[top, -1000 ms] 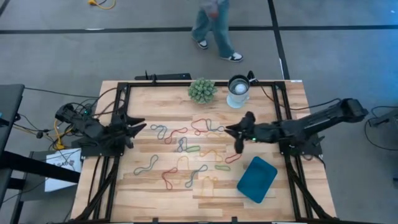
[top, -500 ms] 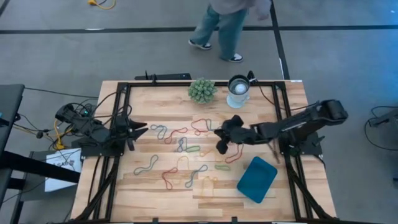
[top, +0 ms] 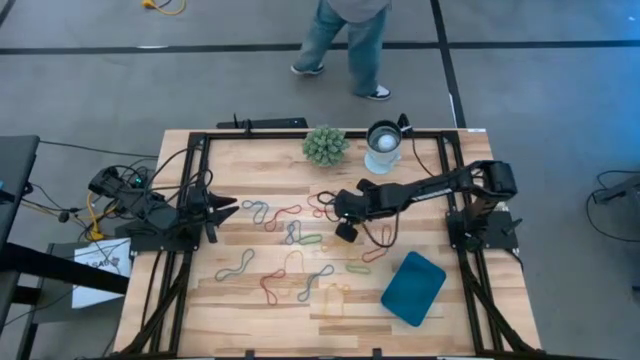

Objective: Pick and place items into bin
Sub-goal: Put the blue rubber band into the blue bin

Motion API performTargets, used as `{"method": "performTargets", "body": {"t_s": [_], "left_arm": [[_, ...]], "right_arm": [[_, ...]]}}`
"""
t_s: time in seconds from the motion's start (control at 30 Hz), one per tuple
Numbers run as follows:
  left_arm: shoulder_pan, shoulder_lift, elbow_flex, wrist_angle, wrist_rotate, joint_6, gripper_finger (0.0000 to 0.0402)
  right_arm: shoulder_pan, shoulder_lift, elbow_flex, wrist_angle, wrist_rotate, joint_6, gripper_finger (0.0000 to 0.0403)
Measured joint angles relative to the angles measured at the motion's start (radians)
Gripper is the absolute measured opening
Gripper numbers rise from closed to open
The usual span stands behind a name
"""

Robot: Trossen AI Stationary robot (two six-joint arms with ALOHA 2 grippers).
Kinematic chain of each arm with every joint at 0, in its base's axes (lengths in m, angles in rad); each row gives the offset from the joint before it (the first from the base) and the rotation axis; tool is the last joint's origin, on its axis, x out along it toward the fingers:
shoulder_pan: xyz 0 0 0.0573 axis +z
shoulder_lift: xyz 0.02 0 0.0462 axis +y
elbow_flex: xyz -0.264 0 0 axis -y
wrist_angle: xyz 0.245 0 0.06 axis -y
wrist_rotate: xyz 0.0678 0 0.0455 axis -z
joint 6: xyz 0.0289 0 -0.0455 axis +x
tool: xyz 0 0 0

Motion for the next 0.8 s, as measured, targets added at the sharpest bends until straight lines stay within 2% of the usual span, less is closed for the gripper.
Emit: {"method": "performTargets", "body": {"t_s": [0.17, 0.43, 0.8], "left_arm": [[0.000, 0.000, 0.000, -0.006, 0.000, 0.000, 0.0116], [0.000, 0.000, 0.000, -0.016, 0.000, -0.001, 0.0116], [0.000, 0.000, 0.000, -0.019, 0.001, -0.001, 0.0116]], "right_arm": [[-0.020, 0.063, 0.073, -0.040, -0.111, -0.094, 0.0026], [-0.062, 0.135, 0.154, -0.135, -0.110, -0.164, 0.0068], [-0.127, 0.191, 0.153, -0.137, -0.106, -0.131, 0.0072]]}}
